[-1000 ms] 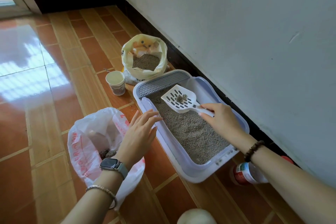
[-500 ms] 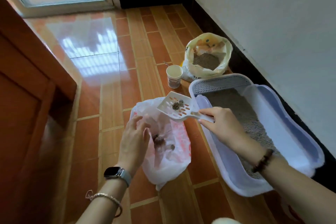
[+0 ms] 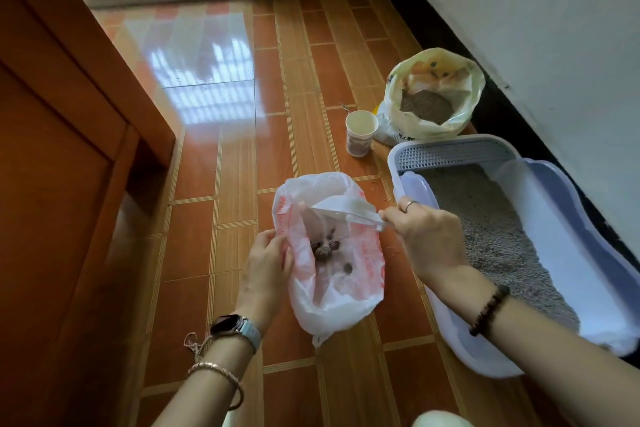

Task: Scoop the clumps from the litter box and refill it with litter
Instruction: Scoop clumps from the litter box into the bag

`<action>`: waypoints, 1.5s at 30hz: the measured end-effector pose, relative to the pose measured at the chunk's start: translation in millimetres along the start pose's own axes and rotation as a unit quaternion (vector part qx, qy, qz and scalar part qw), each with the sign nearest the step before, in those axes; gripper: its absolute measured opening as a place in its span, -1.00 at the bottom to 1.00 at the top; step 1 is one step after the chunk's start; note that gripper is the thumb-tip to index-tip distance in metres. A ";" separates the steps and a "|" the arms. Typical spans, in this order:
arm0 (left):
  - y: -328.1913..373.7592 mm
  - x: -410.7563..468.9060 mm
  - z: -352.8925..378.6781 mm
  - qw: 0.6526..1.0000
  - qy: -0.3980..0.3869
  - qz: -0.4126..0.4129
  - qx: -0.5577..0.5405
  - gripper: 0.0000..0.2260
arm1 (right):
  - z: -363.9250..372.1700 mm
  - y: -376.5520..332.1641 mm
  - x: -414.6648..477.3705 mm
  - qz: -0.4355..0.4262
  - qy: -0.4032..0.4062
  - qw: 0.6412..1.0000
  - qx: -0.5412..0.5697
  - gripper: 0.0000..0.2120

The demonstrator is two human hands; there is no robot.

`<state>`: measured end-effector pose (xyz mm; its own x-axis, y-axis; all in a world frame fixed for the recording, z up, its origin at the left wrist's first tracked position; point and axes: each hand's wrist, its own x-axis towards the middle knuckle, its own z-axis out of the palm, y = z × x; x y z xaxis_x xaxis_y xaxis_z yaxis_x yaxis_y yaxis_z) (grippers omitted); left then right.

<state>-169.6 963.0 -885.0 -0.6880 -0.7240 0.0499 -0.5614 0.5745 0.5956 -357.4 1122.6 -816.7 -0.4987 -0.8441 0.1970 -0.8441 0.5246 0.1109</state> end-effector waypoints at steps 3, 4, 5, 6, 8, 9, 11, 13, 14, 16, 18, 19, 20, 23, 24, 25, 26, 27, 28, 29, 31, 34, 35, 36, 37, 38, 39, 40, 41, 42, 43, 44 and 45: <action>3.3 1.5 1.0 1.000 0.011 0.004 -0.004 -0.85 | -3.4 0.1 -2.2 -0.008 0.025 1.000 0.005 -0.83; 4.2 1.9 1.3 1.000 0.012 0.006 -0.004 -0.85 | -3.7 -0.3 -3.1 -0.009 0.026 1.000 0.011 -0.83; 4.7 2.0 1.6 1.000 0.012 0.008 -0.003 -0.85 | -2.9 -0.7 -4.1 -0.008 0.026 1.000 0.015 -0.82; 5.3 2.1 1.9 1.000 0.012 0.008 -0.001 -0.85 | -3.7 -1.5 -5.2 -0.001 0.022 1.000 0.020 -0.82; 6.0 2.5 2.3 1.000 0.014 0.001 0.002 -0.82 | -4.6 -2.3 -7.3 0.034 0.004 0.998 0.054 -0.80; 6.5 2.9 2.4 1.000 0.016 -0.005 0.006 -0.80 | -3.4 -1.2 -7.4 0.058 -0.004 0.995 0.082 -0.75; 8.0 4.0 2.1 0.999 0.024 -0.009 0.019 -0.76 | -7.1 1.5 -5.7 0.101 -0.060 0.975 0.188 -0.65; 11.0 6.2 1.1 0.999 0.037 -0.008 0.037 -0.73 | -13.8 5.6 -4.0 0.133 -0.078 0.939 0.308 -0.69; 13.8 8.3 0.7 0.998 0.044 -0.002 0.040 -0.72 | -18.4 8.2 -3.6 0.151 -0.077 0.918 0.359 -0.73; 24.0 13.8 0.6 0.998 0.053 0.027 0.028 -0.70 | -28.8 16.5 -3.2 0.193 -0.073 0.877 0.434 -0.80; 41.1 19.7 3.6 0.995 0.048 0.085 0.001 -0.70 | -39.8 28.9 -4.7 0.228 -0.074 0.844 0.480 -0.82; 52.3 22.3 6.5 0.992 0.042 0.118 -0.013 -0.70 | -44.9 37.2 -5.9 0.239 -0.072 0.834 0.492 -0.81; 64.6 24.5 10.4 0.988 0.032 0.147 -0.025 -0.71 | -48.7 46.4 -7.7 0.247 -0.069 0.827 0.500 -0.81; 102.4 29.1 23.9 0.974 -0.004 0.223 -0.049 -0.71 | -54.7 75.9 -17.2 0.280 -0.063 0.810 0.512 -0.79; 112.3 30.4 29.6 0.967 -0.013 0.249 -0.052 -0.72 | -54.3 86.0 -21.9 0.292 -0.059 0.805 0.512 -0.79; 121.3 31.5 35.5 0.960 -0.022 0.272 -0.055 -0.73 | -53.3 95.8 -27.1 0.307 -0.056 0.802 0.510 -0.79; 128.7 32.1 41.3 0.954 -0.031 0.293 -0.058 -0.74 | -51.9 105.3 -32.2 0.322 -0.054 0.799 0.505 -0.81; 134.8 33.0 47.5 0.948 -0.040 0.310 -0.062 -0.74 | -51.3 113.8 -37.2 0.338 -0.053 0.797 0.499 -0.83; 139.4 33.6 54.0 0.942 -0.050 0.325 -0.067 -0.76 | -50.8 121.9 -42.3 0.353 -0.055 0.795 0.491 -0.83; 142.8 34.1 60.7 0.937 -0.058 0.338 -0.070 -0.77 | -50.3 128.9 -47.0 0.368 -0.062 0.792 0.482 -0.82; 147.0 34.6 73.4 0.928 -0.076 0.357 -0.070 -0.74 | -46.7 141.4 -56.4 0.387 -0.085 0.794 0.461 -0.82; 147.9 33.5 87.6 0.922 -0.095 0.370 -0.065 -0.71 | -35.1 156.4 -70.5 0.377 -0.138 0.831 0.385 -0.88; 147.7 33.1 90.1 0.921 -0.100 0.371 -0.069 -0.71 | -30.5 158.9 -73.6 0.367 -0.160 0.846 0.353 -0.85; 147.4 32.9 91.5 0.920 -0.104 0.369 -0.077 -0.71 | -24.9 160.5 -75.8 0.358 -0.179 0.858 0.323 -0.83; 147.2 33.8 92.7 0.920 -0.107 0.367 -0.085 -0.71 | -19.0 160.7 -76.4 0.351 -0.190 0.869 0.293 -0.81; 146.8 34.8 93.1 0.919 -0.109 0.368 -0.092 -0.71 | -12.3 160.4 -75.5 0.346 -0.193 0.879 0.264 -0.78; 146.2 36.2 93.2 0.917 -0.111 0.371 -0.098 -0.72 | -4.9 159.6 -73.2 0.344 -0.191 0.888 0.237 -0.75; 145.0 37.4 92.7 0.914 -0.113 0.377 -0.101 -0.72 | 3.0 158.3 -69.5 0.341 -0.185 0.897 0.212 -0.74; 143.6 38.9 92.2 0.911 -0.117 0.382 -0.102 -0.72 | 11.6 157.3 -64.8 0.335 -0.179 0.905 0.191 -0.74; 142.0 40.2 91.3 0.908 -0.121 0.387 -0.102 -0.72 | 20.2 156.7 -59.2 0.329 -0.173 0.911 0.176 -0.75; 139.9 41.6 90.1 0.906 -0.129 0.391 -0.101 -0.71 | 27.9 156.0 -52.9 0.328 -0.166 0.915 0.164 -0.76; 137.7 42.5 88.8 0.903 -0.136 0.394 -0.100 -0.70 | 35.5 155.7 -46.0 0.329 -0.161 0.918 0.153 -0.77; 135.8 43.3 87.7 0.901 -0.145 0.398 -0.099 -0.69 | 41.8 155.4 -39.2 0.330 -0.154 0.921 0.140 -0.77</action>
<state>-316.0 1043.2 -872.3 -0.9436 0.0329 0.3295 0.2349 0.7677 0.5963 -477.2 1232.6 -847.9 -0.9168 -0.3661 -0.1593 -0.3339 0.9218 -0.1970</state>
